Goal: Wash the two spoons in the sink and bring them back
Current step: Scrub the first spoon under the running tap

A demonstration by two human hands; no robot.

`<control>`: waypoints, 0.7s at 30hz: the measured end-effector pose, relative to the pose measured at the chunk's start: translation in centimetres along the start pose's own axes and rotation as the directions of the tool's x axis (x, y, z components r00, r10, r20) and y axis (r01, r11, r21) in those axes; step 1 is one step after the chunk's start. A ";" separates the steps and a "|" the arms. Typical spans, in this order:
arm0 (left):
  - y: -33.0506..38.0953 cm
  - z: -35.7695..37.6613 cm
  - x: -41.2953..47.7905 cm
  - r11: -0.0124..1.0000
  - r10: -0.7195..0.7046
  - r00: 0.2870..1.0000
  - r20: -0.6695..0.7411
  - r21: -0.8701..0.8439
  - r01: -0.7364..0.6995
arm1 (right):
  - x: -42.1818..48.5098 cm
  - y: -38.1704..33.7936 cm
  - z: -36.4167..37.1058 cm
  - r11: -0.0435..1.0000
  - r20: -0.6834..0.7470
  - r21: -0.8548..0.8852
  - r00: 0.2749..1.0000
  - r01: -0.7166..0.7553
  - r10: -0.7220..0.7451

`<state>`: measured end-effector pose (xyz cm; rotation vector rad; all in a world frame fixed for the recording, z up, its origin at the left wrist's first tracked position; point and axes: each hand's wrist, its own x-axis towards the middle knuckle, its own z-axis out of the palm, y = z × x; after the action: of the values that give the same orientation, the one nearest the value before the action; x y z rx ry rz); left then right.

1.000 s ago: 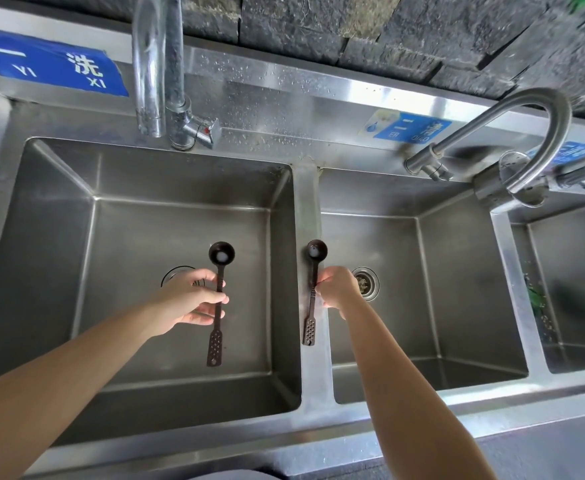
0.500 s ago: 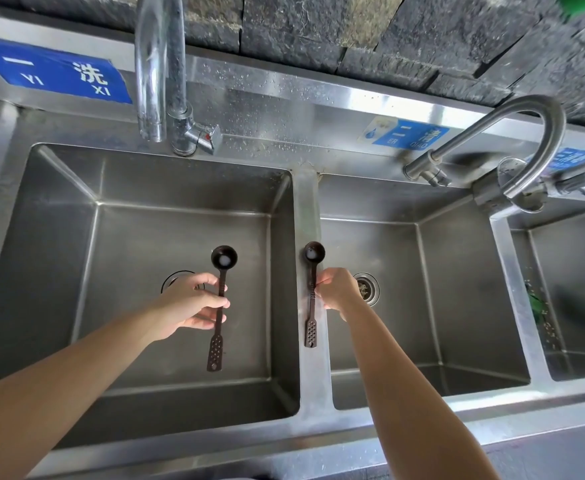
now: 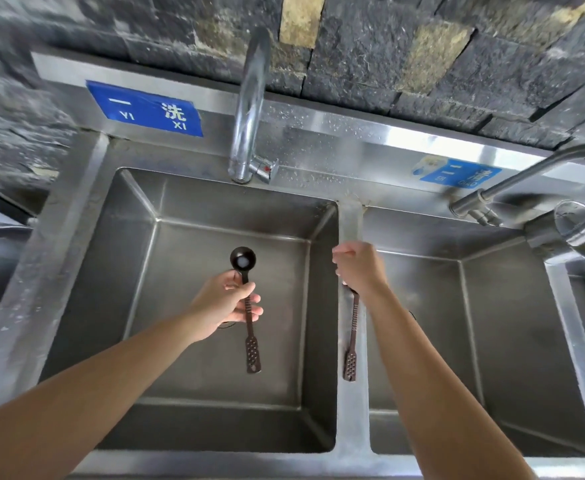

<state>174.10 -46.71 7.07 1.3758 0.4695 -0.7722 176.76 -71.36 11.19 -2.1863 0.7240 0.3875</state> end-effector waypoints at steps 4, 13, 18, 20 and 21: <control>0.5 -1.5 0.3 0.996 0.048 0.998 -0.027 -0.067 -0.050 | 3.4 -6.7 2.7 0.993 0.063 0.022 0.991 0.116 -0.118; 2.8 -1.7 2.8 0.981 0.016 0.997 -0.073 -0.193 -0.030 | 8.8 -17.2 6.3 0.966 0.173 -0.171 0.971 0.195 -0.166; 3.2 -1.8 3.5 0.988 -0.014 0.998 -0.058 -0.155 0.005 | 10.6 -16.8 7.1 0.969 0.115 -0.144 0.976 0.198 -0.182; 3.1 -1.5 3.7 0.990 -0.016 0.997 -0.080 -0.141 0.004 | 11.0 -16.5 7.4 0.977 0.089 -0.095 0.979 0.192 -0.184; 3.1 -1.4 3.8 0.991 -0.014 0.995 -0.094 -0.131 0.002 | 11.1 -16.4 7.5 0.980 0.074 -0.066 0.980 0.189 -0.184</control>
<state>179.10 -46.13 6.27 1.2929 0.5900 -0.6730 195.25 -61.06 10.56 -2.2757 0.4690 0.3935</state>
